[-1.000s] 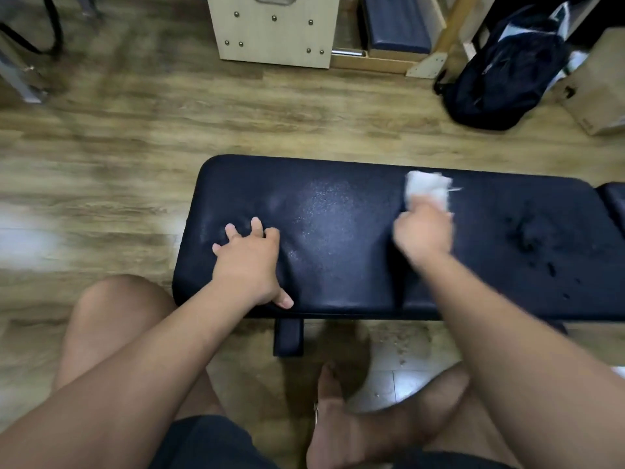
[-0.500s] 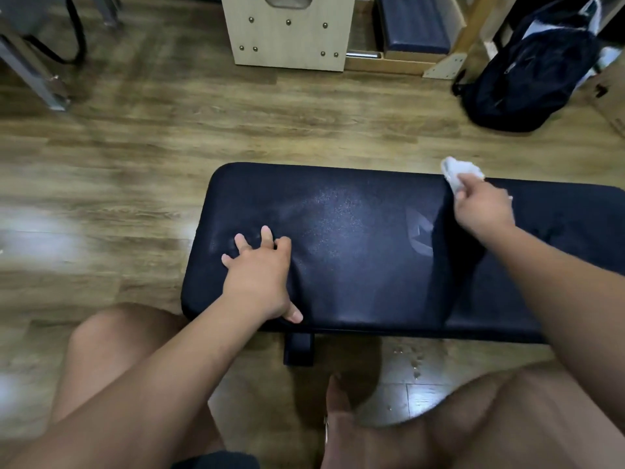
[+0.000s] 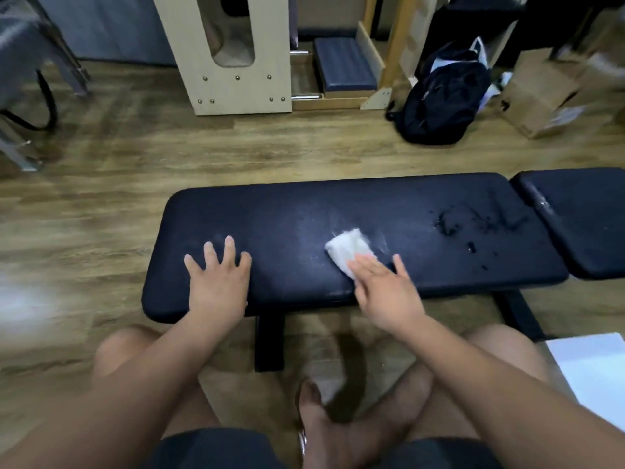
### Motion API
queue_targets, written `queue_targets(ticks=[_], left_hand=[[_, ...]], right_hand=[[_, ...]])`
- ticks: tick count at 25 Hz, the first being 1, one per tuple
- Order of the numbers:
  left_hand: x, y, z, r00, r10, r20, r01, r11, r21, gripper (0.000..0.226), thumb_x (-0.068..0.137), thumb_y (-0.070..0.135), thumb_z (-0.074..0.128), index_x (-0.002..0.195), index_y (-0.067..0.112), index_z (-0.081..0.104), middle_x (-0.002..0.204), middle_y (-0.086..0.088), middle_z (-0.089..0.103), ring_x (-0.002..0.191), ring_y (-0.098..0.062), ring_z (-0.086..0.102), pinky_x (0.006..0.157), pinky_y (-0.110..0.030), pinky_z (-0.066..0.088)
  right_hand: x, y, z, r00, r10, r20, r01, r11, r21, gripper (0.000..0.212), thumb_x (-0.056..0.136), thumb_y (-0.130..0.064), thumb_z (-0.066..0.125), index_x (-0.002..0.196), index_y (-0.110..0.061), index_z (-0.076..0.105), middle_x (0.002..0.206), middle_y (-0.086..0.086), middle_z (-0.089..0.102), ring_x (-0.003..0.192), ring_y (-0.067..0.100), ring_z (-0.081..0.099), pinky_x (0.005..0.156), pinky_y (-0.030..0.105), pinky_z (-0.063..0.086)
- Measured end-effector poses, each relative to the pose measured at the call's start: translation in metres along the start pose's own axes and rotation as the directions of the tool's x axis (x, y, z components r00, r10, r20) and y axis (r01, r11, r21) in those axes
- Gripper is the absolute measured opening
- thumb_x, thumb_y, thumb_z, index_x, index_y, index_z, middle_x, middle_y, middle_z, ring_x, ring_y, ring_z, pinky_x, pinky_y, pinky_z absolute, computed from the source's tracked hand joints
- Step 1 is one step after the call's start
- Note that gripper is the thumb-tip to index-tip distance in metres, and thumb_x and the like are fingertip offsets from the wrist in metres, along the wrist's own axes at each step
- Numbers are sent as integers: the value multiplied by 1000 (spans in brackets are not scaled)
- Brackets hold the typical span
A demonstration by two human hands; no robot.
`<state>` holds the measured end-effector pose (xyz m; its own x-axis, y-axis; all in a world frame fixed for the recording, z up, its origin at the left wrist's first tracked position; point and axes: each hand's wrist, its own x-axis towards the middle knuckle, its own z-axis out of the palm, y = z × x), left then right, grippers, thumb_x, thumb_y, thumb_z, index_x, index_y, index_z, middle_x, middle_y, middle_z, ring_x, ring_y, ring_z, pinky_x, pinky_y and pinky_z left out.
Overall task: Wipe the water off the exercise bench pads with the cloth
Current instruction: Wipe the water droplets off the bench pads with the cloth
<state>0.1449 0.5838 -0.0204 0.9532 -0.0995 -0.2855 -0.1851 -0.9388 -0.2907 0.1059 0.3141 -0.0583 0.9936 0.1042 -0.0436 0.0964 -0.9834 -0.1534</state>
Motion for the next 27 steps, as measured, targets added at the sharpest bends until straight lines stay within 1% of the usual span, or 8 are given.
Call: queue_targets(ticks=[4,6,8,11,14,17,21,27], left_hand=[[-18,36,-12,988,122,-98,-132,987,-93,74,92,35,58,150,22,14,162,-10,5,145,-37,13,113,-56,22],[-20,66,-15,965,217,-146,-237,962,-134,72,95,41,52,151,23,12,162,-8,6,147,-35,10,116,-54,18],[-20,104,-14,944,293,-151,-314,940,-136,73,95,43,49,153,23,9,163,-7,6,148,-35,7,117,-55,13],[-14,151,-8,939,309,-149,-331,929,-162,75,90,41,48,153,22,12,163,-7,9,148,-37,6,118,-56,11],[-15,166,8,950,220,-219,-266,942,-207,80,77,44,60,147,14,37,158,-11,30,144,-42,23,114,-61,19],[-17,171,20,944,204,-259,-248,957,-151,83,71,50,69,141,11,49,150,-13,42,138,-43,33,111,-66,17],[-17,174,8,969,177,-175,-205,966,-158,80,69,52,71,136,11,54,148,-13,46,136,-44,37,108,-70,18],[-20,178,-10,986,163,-34,-167,964,-207,84,87,56,47,154,21,10,164,-2,0,150,-35,-4,109,-72,-2]], right_hand=[[-20,104,-34,862,500,82,-497,866,-52,50,96,-24,36,146,-30,35,155,-6,33,135,17,42,119,52,8],[-19,110,-31,809,585,52,-580,810,-88,52,92,-21,37,144,-25,34,153,2,36,134,25,40,116,53,16],[-17,74,-12,856,516,24,-506,847,-161,63,83,-23,40,145,-21,29,150,12,36,134,32,33,111,50,26],[-20,5,11,984,137,115,-124,986,-110,67,90,-25,38,153,-18,15,161,12,15,148,30,10,119,48,3],[-20,33,5,997,-73,-8,72,992,-101,59,86,-29,43,145,-23,41,152,-1,40,142,14,33,117,57,10],[-25,114,-6,983,181,4,-180,980,-85,53,90,-30,42,143,-29,42,151,-8,41,141,7,32,116,59,9],[-25,190,-34,834,552,18,-552,834,4,51,93,-25,39,144,-30,38,155,-10,31,143,9,24,115,60,11],[-20,142,-16,903,424,67,-421,906,-56,56,97,-31,31,152,-21,21,160,4,18,147,27,12,118,53,10]])
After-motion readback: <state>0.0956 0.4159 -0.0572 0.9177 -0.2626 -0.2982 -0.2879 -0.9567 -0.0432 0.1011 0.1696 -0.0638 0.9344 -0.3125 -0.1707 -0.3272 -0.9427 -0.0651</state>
